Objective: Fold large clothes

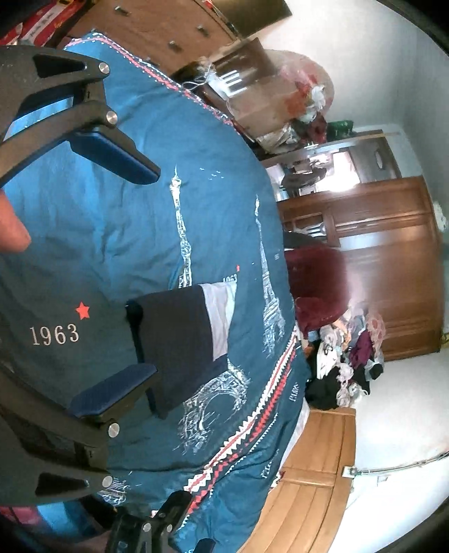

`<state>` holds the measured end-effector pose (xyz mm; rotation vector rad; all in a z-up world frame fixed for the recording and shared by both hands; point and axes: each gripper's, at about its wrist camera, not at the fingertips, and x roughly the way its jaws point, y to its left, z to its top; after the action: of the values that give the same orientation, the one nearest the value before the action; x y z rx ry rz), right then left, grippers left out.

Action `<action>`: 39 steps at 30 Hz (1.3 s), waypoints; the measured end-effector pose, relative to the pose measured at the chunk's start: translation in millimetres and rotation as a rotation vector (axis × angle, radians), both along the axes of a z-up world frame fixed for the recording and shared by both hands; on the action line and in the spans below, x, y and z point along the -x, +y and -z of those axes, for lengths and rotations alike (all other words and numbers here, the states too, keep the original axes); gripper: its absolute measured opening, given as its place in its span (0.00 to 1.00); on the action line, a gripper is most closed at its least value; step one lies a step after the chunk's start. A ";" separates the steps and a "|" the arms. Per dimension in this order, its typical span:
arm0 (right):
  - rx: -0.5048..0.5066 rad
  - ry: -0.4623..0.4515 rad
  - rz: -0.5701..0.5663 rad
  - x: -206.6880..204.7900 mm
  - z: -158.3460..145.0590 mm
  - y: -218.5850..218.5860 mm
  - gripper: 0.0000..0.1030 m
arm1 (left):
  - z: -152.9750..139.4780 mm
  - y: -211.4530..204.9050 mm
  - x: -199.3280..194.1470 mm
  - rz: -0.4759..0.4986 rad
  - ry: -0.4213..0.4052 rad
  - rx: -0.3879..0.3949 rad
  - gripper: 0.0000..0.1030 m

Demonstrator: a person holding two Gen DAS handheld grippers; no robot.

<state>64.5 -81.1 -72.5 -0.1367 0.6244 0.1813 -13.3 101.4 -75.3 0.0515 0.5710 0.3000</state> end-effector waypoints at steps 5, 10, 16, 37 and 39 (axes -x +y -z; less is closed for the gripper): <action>0.003 0.003 -0.004 2.7 0.3 3.5 1.00 | 5.0 0.8 -0.4 -0.010 0.020 0.007 1.00; -0.001 0.025 0.000 4.8 4.8 6.3 1.00 | 10.8 3.4 -2.4 -0.016 0.036 0.006 1.00; -0.003 0.052 0.001 1.0 9.6 7.4 1.00 | 14.3 2.2 -5.1 -0.030 0.048 -0.014 1.00; -0.025 0.130 -0.005 2.6 28.2 -3.9 1.00 | 27.2 -6.1 -7.3 -0.024 0.087 -0.054 1.00; -0.018 0.135 -0.004 3.2 31.5 -4.3 1.00 | 31.3 -6.9 -8.5 -0.022 0.097 -0.056 1.00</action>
<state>61.2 -85.5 -104.0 -0.1092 0.7572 0.2006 -4.8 94.6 -106.6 0.1142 0.6603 0.3364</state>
